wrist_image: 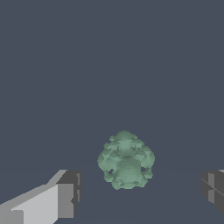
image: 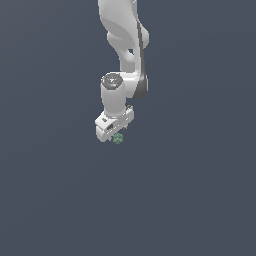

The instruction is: Pick up the object and move it to a goal position.

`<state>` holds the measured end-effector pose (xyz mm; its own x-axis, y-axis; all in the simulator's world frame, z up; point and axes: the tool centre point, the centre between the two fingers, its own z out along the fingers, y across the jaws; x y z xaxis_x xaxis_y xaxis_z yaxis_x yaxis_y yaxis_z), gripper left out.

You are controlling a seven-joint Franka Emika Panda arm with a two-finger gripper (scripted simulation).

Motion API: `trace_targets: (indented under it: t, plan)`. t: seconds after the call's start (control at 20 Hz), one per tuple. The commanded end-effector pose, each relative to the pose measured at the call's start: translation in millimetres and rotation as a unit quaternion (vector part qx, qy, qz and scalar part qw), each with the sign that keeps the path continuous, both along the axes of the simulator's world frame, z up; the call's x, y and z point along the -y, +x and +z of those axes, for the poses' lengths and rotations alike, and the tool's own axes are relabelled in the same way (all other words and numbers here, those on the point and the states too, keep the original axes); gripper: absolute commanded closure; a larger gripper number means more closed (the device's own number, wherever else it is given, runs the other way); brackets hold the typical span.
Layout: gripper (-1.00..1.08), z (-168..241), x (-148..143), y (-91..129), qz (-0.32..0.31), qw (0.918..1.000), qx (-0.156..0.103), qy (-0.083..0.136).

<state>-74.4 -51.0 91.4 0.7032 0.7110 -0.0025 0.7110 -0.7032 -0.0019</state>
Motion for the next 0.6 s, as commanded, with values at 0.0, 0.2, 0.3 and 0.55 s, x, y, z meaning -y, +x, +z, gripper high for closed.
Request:
trace_targets:
  t: [0.0,0.2,0.3,0.55]
  plan:
    - [-0.92,-2.5,0.7,-3.4,0.018,0.9998,0.001,0.0]
    - [-0.92,-5.0,1.4,-6.7,0.034,0.9994,0.001,0.0]
    - [-0.92,-5.6,1.5,-7.6,0.038,0.9993,0.002,0.0]
    - [-0.92,-6.8,1.6,-7.6,0.037,0.9993,0.001,0.0]
